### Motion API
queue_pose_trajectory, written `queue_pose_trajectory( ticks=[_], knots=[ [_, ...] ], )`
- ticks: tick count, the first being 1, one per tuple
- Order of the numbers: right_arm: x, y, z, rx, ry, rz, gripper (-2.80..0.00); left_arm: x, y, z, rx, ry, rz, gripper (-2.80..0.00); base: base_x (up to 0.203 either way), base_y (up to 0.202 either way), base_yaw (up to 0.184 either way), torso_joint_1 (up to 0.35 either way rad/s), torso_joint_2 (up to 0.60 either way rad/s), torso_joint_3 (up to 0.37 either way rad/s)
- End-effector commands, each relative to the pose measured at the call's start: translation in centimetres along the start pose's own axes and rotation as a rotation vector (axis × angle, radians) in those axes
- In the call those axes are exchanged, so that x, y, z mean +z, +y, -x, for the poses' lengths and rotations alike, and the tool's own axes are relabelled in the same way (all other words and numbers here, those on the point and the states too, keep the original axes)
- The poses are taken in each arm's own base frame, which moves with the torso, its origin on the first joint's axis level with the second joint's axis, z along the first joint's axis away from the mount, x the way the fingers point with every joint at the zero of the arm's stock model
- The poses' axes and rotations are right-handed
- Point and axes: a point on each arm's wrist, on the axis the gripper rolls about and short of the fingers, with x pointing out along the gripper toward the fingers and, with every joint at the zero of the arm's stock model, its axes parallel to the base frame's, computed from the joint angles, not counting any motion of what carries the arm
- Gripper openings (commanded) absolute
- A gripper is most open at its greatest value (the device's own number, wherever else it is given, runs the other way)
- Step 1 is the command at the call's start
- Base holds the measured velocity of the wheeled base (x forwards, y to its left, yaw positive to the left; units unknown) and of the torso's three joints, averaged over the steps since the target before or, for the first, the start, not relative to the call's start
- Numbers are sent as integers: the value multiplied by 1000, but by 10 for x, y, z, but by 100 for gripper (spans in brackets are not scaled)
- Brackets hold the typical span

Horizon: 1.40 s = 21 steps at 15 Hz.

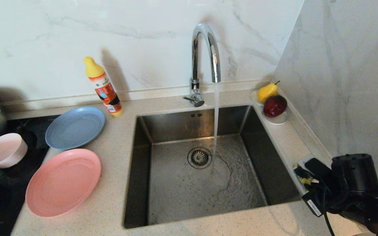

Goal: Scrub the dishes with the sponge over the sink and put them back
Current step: Put down the sponge

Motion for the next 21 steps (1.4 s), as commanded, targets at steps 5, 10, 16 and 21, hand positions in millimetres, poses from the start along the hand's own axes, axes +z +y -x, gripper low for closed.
queue_pose_trajectory(
  ticks=[5,10,16,21],
  knots=[
    [3,-3,-1,-21,-6,-6,0,0,0,0,1,2,0,-280,0,0,0,0,0,0],
    [5,-5,1,-29,-19,-16,0,0,0,0,0,2,0,-280,0,0,0,0,0,0],
    [14,-8,4,-8,16,-189,0,0,0,0,0,2,0,-280,0,0,0,0,0,0],
    [20,-13,6,26,62,-320,0,0,0,0,1,2,0,-280,0,0,0,0,0,0]
  ],
)
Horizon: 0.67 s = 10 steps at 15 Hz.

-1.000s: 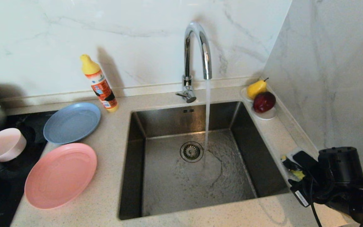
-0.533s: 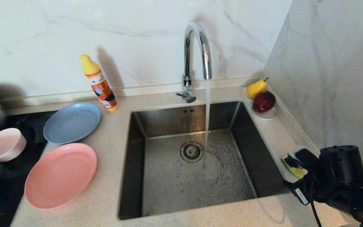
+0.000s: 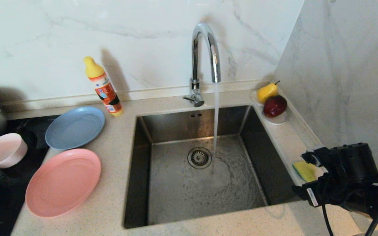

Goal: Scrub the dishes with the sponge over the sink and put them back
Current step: Put down the sponge

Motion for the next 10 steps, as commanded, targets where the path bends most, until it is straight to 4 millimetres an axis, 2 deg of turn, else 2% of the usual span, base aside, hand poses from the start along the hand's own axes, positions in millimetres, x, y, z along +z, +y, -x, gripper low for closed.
queue_pose_trajectory(
  ticks=[1,5,10],
  knots=[
    [6,-1,1,13,2,-51,0,0,0,0,1,2,0,-280,0,0,0,0,0,0],
    [7,1,-1,64,72,-131,0,0,0,0,0,2,0,-280,0,0,0,0,0,0],
    [4,2,-3,92,107,-141,0,0,0,0,0,2,0,-280,0,0,0,0,0,0]
  ],
)
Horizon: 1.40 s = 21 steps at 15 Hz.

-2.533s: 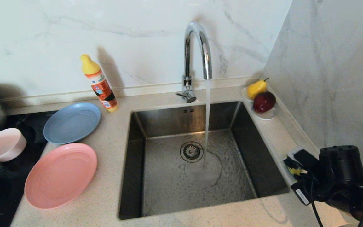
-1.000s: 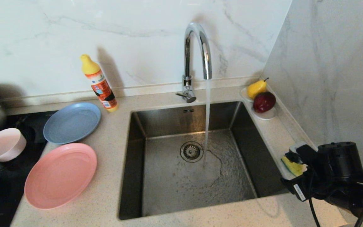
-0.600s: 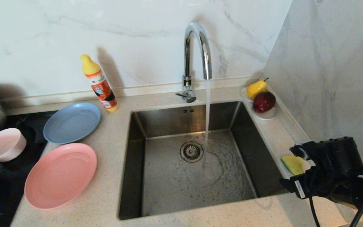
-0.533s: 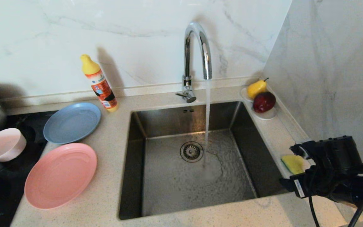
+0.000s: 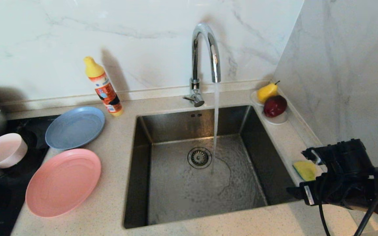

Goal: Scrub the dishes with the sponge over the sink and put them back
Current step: Put down the sponge

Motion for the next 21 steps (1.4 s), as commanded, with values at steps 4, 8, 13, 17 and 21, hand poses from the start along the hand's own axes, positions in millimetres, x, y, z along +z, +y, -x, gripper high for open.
queue_pose_trajectory(
  ticks=[4,8,13,17,21],
  knots=[
    [7,3,-2,30,11,-44,0,0,0,0,0,2,0,-280,0,0,0,0,0,0],
    [9,4,-3,46,16,-45,0,0,0,0,0,2,0,-280,0,0,0,0,0,0],
    [11,6,-4,70,14,-48,0,0,0,0,0,2,0,-280,0,0,0,0,0,0],
    [15,6,-2,65,-4,-68,0,0,0,0,0,2,0,-280,0,0,0,0,0,0],
    [20,2,5,48,-42,-73,0,0,0,0,1,2,0,-280,0,0,0,0,0,0]
  ],
)
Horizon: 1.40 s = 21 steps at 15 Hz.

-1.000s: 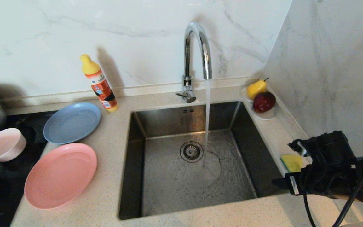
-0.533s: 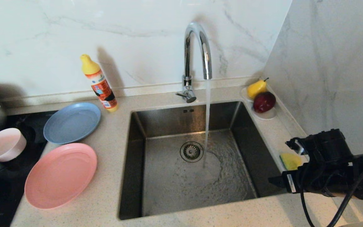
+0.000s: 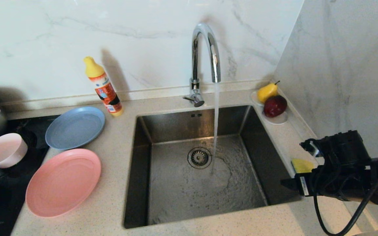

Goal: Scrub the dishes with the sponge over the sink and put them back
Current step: Put down the sponge, then turn off the faucet

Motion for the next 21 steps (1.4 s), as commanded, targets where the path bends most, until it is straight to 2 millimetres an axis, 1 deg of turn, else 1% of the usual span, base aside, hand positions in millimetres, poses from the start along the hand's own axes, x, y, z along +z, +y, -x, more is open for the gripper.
queue_pose_trajectory(
  ticks=[1,3,5,6,7,9,11,13,15,16,17,19,21],
  knots=[
    [3,-1,4,-13,-25,-3,0,0,0,0,-1,2,0,-280,0,0,0,0,0,0],
    [8,-1,8,-32,-59,-6,0,0,0,0,-1,2,0,-280,0,0,0,0,0,0],
    [20,-2,22,-54,-136,-12,0,0,0,0,-1,2,0,-280,0,0,0,0,0,0],
    [22,-3,28,-69,-159,8,0,0,0,0,1,2,0,-280,0,0,0,0,0,0],
    [24,-4,35,-74,-182,15,-280,0,0,0,-1,2,0,-280,0,0,0,0,0,0],
    [28,-7,54,-63,-244,16,-280,0,0,0,0,2,0,-280,0,0,0,0,0,0],
    [28,-9,77,-39,-308,14,-280,0,0,0,-1,2,0,-280,0,0,0,0,0,0],
    [23,-13,104,7,-378,12,-280,0,0,0,1,2,0,-280,0,0,0,0,0,0],
    [11,-19,131,64,-442,15,-280,0,0,0,1,2,0,-280,0,0,0,0,0,0],
    [2,-23,141,80,-463,22,-280,0,0,0,-1,2,0,-280,0,0,0,0,0,0],
    [-12,-30,151,77,-485,33,-280,0,0,0,1,2,0,-280,0,0,0,0,0,0],
    [-48,-44,167,56,-516,47,-280,0,0,0,-1,2,0,-280,0,0,0,0,0,0],
    [-90,-54,178,12,-560,58,-280,0,0,0,-1,2,0,-280,0,0,0,0,0,0]
  ],
)
